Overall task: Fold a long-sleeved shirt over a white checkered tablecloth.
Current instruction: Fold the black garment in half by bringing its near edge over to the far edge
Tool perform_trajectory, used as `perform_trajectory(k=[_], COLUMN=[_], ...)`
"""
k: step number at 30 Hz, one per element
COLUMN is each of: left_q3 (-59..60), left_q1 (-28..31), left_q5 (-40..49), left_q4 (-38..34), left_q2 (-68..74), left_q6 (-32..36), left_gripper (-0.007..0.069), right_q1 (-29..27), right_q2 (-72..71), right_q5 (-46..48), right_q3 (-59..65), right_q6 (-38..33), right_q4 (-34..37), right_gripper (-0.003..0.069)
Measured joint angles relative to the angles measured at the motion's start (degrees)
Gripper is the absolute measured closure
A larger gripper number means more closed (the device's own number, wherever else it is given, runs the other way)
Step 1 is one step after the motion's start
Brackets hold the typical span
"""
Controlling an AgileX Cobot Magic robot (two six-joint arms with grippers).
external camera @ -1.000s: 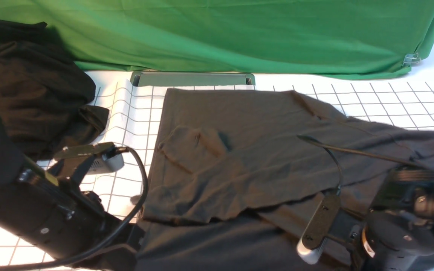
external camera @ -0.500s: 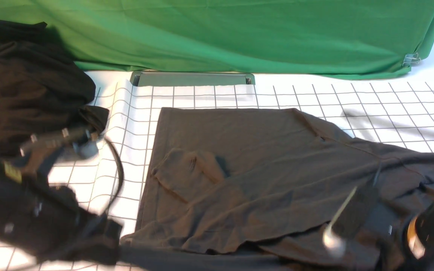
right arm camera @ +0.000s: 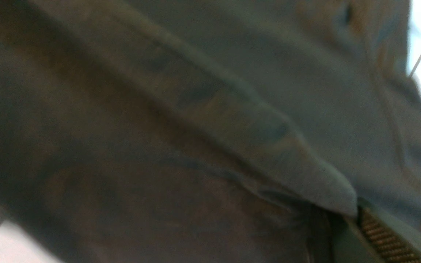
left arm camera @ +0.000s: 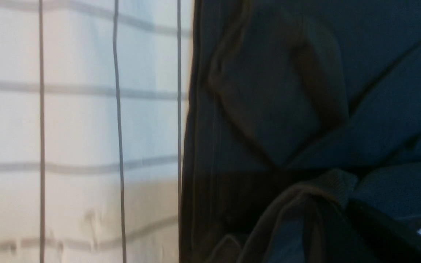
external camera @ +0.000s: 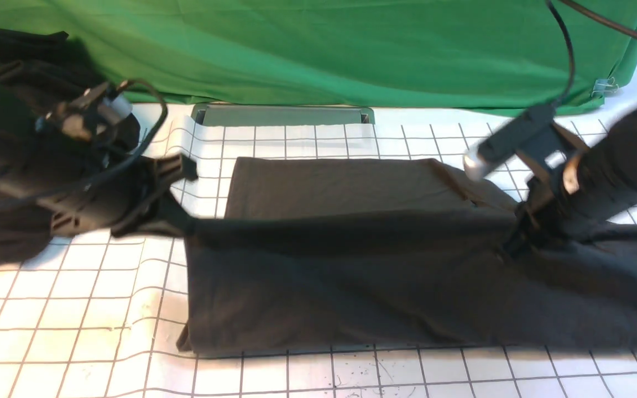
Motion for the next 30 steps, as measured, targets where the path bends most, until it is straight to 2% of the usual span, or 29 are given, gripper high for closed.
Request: perform_trajectory(k=[10,17,21,26,28,29,30], left_q3=[-20.85,-30.40,-31.06,-31.06,-31.06,-31.10,-31.36], left_q1=[0.35,0.35,0.35,0.35,0.35,0.35,0.42], left_q5=[-2.18,-7.19,-9.25,-11.14,-12.68,-12.68,-12.04], left_q4=[-0.33,-0.33,-0.38,-0.31,-0.15,-0.15,-0.15], left_q2=[19.91,29.86,32.62,35.57,35.71,35.71,35.45], left_q6=[0.12,1.05,1.63,1.88,1.96,1.95,2.01], left_gripper=[0.0610,0.0610,0.0608,0.0553,0.0487,0.0475,0.0421], right_q1=[-5.58,-6.23,-6.27,-6.44,-6.55,-6.55,-6.55], right_q2=[19.66,27.07,28.81,30.45,30.56,30.56,30.45], right_q5=[-0.31,-2.25,-3.85,-5.86,-6.31,-6.26,-5.62], right_q3=[-21.82,-27.51,-27.52,-27.58,-27.70,-27.69,-27.92], right_q6=[-0.92,-0.67,-0.67,-0.19,1.73,2.07,3.15], right_q4=[0.21,0.21,0.16,-0.13,-1.30,-1.63,-3.30], right_gripper=[0.0645,0.0631,0.0608,0.0508,0.0417,0.0410,0.0364])
